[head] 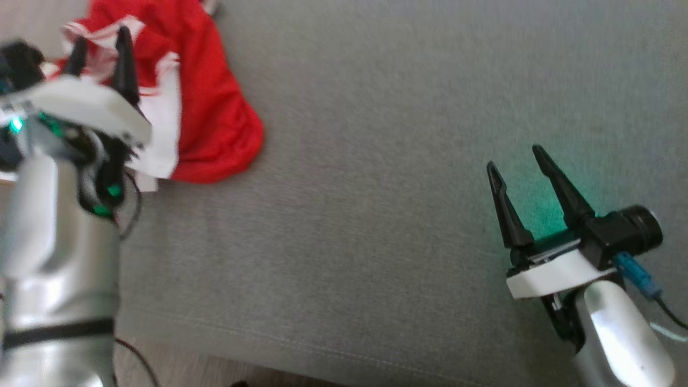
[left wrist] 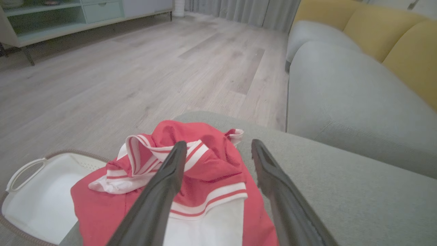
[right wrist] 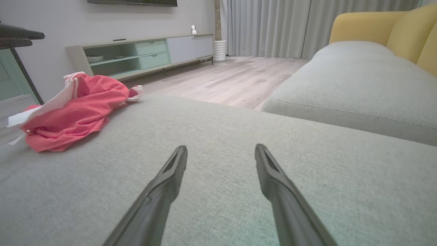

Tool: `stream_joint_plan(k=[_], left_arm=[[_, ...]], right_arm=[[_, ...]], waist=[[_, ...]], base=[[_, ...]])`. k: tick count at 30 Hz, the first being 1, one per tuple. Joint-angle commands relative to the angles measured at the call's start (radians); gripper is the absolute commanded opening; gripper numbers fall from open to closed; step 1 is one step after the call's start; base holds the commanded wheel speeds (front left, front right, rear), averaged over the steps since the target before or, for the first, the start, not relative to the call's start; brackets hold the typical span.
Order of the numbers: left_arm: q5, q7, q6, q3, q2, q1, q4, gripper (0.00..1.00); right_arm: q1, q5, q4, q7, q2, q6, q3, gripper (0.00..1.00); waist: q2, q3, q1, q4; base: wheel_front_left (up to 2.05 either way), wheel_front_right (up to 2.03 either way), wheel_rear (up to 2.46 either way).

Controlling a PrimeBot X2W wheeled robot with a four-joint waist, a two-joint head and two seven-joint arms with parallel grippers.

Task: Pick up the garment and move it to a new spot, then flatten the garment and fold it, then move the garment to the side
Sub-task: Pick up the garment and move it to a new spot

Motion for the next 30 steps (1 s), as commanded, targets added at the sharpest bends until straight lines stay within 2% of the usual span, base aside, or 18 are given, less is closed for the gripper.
stream_joint_plan(k=[1, 4, 7, 15, 16, 17, 18, 25, 29, 30], left_arm=[[-0.001, 0.031, -0.005, 0.037, 0.063, -0.071, 0.027, 1.00], [-0.006, 0.070, 0.003, 0.042, 0.084, -0.158, 0.133, 1.00], [-0.021, 0.098, 0.011, 0.048, 0.081, -0.230, 0.239, 1.00], [0.006, 0.126, 0.042, 0.020, 0.098, -0.309, 0.468, 1.00], [0.009, 0.123, 0.043, 0.018, 0.102, -0.313, 0.491, 0.69], [0.010, 0.112, 0.040, 0.017, 0.108, -0.318, 0.507, 0.11], [0.015, 0.102, 0.034, 0.012, 0.116, -0.323, 0.520, 0.00], [0.035, 0.019, -0.018, -0.011, 0.173, -0.379, 0.520, 0.00], [0.040, 0.005, -0.059, -0.027, 0.201, -0.409, 0.460, 0.00], [0.040, 0.009, -0.077, -0.036, 0.206, -0.420, 0.408, 0.00]], right_arm=[[-0.030, 0.011, -0.045, -0.011, -0.017, 0.008, 0.036, 1.00], [-0.044, 0.015, -0.064, -0.011, -0.036, 0.008, 0.049, 1.00], [-0.051, 0.017, -0.084, -0.008, -0.055, 0.008, 0.055, 1.00], [-0.052, 0.027, -0.108, 0.000, -0.079, 0.008, 0.053, 1.00], [-0.052, 0.028, -0.109, 0.000, -0.077, 0.008, 0.052, 1.00], [-0.050, 0.030, -0.109, 0.001, -0.074, 0.008, 0.052, 1.00], [-0.048, 0.031, -0.109, 0.001, -0.069, 0.008, 0.051, 1.00], [-0.004, 0.043, -0.073, -0.004, -0.041, 0.008, 0.041, 1.00], [0.023, 0.054, -0.053, -0.007, -0.015, 0.008, 0.039, 1.00], [0.035, 0.056, -0.044, -0.008, -0.003, 0.008, 0.036, 1.00]], waist=[[0.0000, 0.112, 0.0000, -0.079], [0.0000, 0.162, 0.0000, -0.104], [0.0000, 0.197, 0.0000, -0.121], [0.0000, 0.212, 0.0000, -0.156], [0.0000, 0.207, 0.0000, -0.159], [0.0000, 0.200, 0.0000, -0.162], [0.0000, 0.192, 0.0000, -0.165], [0.0000, 0.086, 0.0000, -0.149], [0.0000, 0.013, 0.0000, -0.135], [0.0000, -0.020, 0.0000, -0.129]], base=[[0.00, 0.00, 0.00], [0.00, 0.00, 0.00], [0.00, 0.00, 0.00], [0.00, 0.00, 0.00], [0.00, 0.00, 0.00], [0.00, 0.00, 0.00], [0.00, 0.00, 0.00], [0.00, 0.00, 0.00], [0.00, 0.00, 0.00], [0.00, 0.00, 0.00]])
